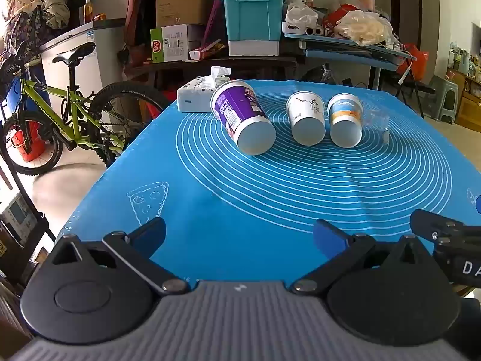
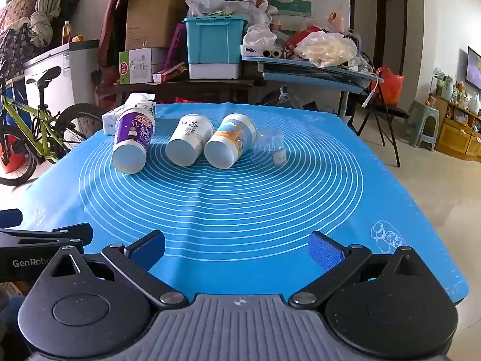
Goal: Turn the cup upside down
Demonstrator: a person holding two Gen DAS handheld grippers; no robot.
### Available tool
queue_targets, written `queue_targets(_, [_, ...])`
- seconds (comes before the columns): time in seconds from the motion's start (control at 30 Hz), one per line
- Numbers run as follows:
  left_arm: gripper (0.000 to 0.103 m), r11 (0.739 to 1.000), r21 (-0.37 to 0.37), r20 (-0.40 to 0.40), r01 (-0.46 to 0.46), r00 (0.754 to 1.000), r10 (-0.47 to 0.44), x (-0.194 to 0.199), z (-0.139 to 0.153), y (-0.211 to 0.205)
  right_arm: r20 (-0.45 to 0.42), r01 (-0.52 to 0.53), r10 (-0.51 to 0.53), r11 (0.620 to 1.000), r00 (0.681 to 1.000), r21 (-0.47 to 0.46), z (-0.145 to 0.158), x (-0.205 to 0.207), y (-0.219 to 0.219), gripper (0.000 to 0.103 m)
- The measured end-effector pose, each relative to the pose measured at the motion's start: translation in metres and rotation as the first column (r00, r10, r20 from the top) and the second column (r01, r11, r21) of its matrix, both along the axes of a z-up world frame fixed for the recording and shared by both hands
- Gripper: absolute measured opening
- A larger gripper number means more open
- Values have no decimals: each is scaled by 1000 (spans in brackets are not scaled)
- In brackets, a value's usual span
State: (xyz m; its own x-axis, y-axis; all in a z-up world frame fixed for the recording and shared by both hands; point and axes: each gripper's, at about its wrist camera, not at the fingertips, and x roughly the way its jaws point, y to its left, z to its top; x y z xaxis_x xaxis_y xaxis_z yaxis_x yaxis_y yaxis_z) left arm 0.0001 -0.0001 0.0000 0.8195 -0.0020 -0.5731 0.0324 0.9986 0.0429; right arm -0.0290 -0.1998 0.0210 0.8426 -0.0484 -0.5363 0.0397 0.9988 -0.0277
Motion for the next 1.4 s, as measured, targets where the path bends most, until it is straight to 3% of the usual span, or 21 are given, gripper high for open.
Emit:
queue_targets(0.47, [103,1000,2,-2,-4,1000,4,0,0,0,-26,-2,3,998,1000,57,-3,6,-3,103])
queue_targets(1.4, [103,1000,3,-5,-1,1000,1,1,1,0,-45,-7,10,998,999,63,-4,8,-3,103])
